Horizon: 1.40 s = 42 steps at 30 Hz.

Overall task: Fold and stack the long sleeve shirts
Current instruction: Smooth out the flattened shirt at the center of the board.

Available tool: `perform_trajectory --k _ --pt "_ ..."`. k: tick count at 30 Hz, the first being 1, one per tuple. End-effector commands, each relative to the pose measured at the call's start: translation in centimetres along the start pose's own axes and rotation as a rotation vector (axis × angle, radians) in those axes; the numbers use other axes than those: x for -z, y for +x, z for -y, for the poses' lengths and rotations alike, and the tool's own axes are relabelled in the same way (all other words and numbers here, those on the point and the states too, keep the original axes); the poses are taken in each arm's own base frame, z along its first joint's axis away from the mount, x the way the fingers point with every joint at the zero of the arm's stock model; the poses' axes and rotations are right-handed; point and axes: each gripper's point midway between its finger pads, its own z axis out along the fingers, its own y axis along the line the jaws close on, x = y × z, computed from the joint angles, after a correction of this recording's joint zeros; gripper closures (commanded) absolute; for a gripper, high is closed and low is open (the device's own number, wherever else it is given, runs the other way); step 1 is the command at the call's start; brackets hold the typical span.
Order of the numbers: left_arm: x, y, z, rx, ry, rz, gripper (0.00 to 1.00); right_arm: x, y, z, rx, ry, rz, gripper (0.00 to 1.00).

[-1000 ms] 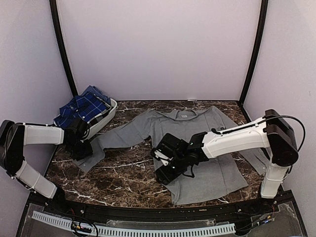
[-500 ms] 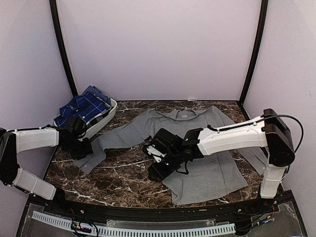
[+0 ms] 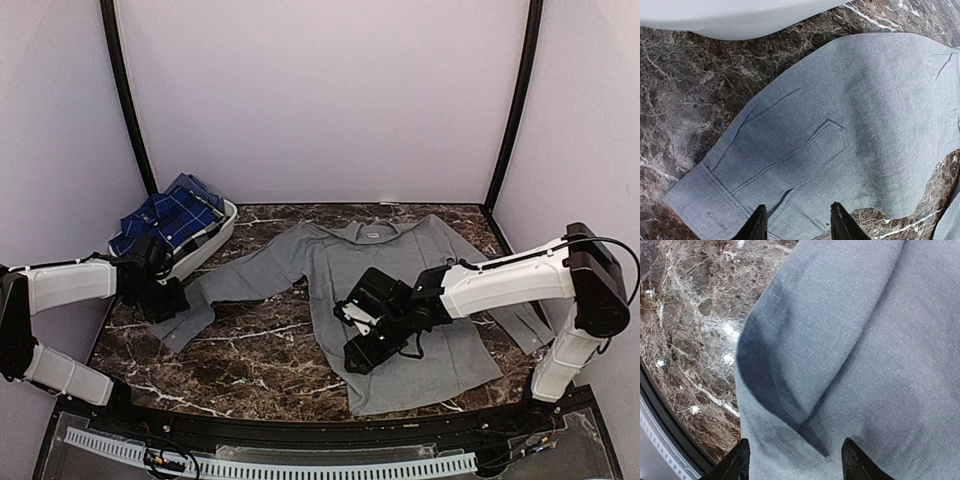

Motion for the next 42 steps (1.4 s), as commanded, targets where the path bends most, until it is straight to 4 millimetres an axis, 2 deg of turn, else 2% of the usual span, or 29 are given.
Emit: perform_trajectory --k 1,5,11,14,21,24,31,36,41,42 --pt "0.2 0.8 -1.1 0.007 -0.026 -0.014 0.58 0.3 0.1 -0.9 -0.028 -0.071 0.035 0.41" --pt "0.8 0.7 -2.2 0.056 -0.067 0.023 0.58 0.1 0.5 -1.3 -0.044 -0.122 0.037 0.43" --pt "1.5 1.2 -4.5 0.139 -0.154 0.059 0.54 -0.5 1.2 -0.5 -0.064 -0.118 0.029 0.51" --pt "1.6 1.7 -5.5 0.194 -0.179 0.069 0.50 -0.2 0.9 -0.8 -0.062 -0.128 0.036 0.59" --pt "1.2 2.5 -7.1 0.268 -0.213 0.081 0.42 0.6 -0.1 -2.4 -0.044 -0.163 0.063 0.90" --pt "0.7 2.7 -7.5 0.284 -0.215 0.074 0.40 1.0 -0.7 -3.2 -0.031 -0.174 0.077 0.97" --pt "-0.8 2.9 -7.1 0.285 -0.198 0.050 0.38 1.8 -2.3 -5.8 0.005 -0.220 0.109 1.00" --pt "-1.5 2.8 -6.6 0.280 -0.189 0.035 0.40 1.6 -3.5 -7.4 0.028 -0.243 0.122 1.00" --pt "-2.2 3.2 -6.8 0.278 -0.201 0.015 0.54 0.4 -4.6 -8.5 0.038 -0.264 0.119 1.00" --pt "-2.3 3.2 -6.8 0.278 -0.199 0.016 0.60 0.3 -4.8 -8.8 0.040 -0.271 0.120 1.00"
